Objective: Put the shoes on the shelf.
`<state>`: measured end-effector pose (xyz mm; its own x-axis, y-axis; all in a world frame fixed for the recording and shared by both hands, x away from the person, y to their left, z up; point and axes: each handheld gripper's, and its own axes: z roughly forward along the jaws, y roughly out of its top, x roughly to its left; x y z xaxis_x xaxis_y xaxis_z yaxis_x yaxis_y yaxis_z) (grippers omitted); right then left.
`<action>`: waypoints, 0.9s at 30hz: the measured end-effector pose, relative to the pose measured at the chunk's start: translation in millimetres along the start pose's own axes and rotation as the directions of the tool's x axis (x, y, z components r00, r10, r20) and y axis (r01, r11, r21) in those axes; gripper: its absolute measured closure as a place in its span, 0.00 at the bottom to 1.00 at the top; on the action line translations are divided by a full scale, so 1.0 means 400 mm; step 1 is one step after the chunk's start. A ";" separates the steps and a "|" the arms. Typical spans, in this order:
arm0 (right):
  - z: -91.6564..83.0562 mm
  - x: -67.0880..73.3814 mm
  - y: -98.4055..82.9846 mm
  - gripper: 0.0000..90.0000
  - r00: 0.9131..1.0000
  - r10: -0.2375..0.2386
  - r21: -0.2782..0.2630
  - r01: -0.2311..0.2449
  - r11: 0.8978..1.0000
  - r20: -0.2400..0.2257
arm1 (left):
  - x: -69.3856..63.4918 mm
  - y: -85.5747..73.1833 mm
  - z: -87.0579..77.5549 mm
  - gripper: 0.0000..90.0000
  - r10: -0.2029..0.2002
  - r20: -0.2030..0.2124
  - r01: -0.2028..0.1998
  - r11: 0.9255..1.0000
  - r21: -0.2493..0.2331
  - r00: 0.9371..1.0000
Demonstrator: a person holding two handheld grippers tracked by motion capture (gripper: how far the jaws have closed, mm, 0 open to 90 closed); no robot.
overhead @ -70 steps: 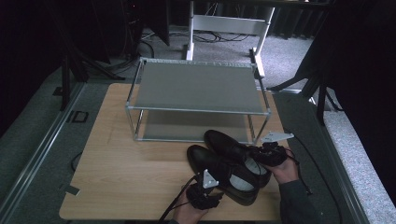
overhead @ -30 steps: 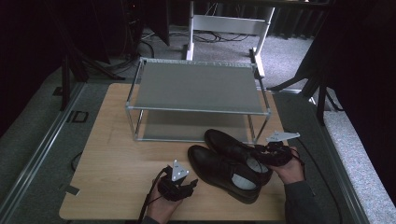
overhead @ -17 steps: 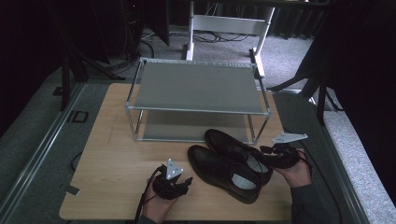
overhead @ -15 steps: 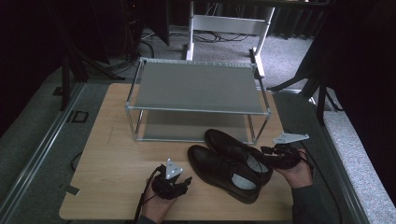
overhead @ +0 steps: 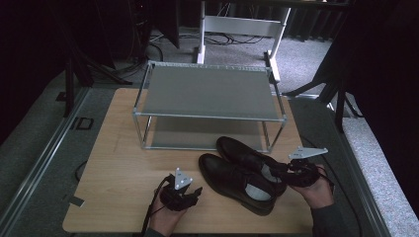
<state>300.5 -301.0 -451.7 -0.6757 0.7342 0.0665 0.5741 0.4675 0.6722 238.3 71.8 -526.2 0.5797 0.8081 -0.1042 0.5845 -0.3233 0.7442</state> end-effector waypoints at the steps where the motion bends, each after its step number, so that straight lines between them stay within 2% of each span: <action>1: -0.001 0.004 -0.001 0.67 1.000 0.000 0.002 0.000 1.000 0.001 | 0.000 0.000 0.000 0.58 0.001 -0.001 -0.001 1.000 0.001 1.000; 9: 0.004 0.033 -0.002 0.54 1.000 -0.017 0.058 0.016 0.998 0.010 | -0.002 -0.002 0.004 0.58 0.004 0.001 -0.004 1.000 0.008 1.000; 14: 0.008 0.044 -0.004 0.50 1.000 -0.029 0.075 0.028 0.997 0.009 | -0.002 -0.003 0.005 0.58 0.004 0.001 -0.004 1.000 0.009 1.000; 27: 0.023 0.045 -0.017 0.38 0.998 -0.055 0.140 0.051 0.989 0.025 | -0.002 -0.005 0.007 0.58 0.004 0.001 -0.004 1.000 0.013 1.000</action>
<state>288.6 -286.3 -461.6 -0.6942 0.7197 0.0106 0.5981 0.5686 0.5648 238.1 70.5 -529.4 0.5826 0.8063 -0.1018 0.5895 -0.3331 0.7359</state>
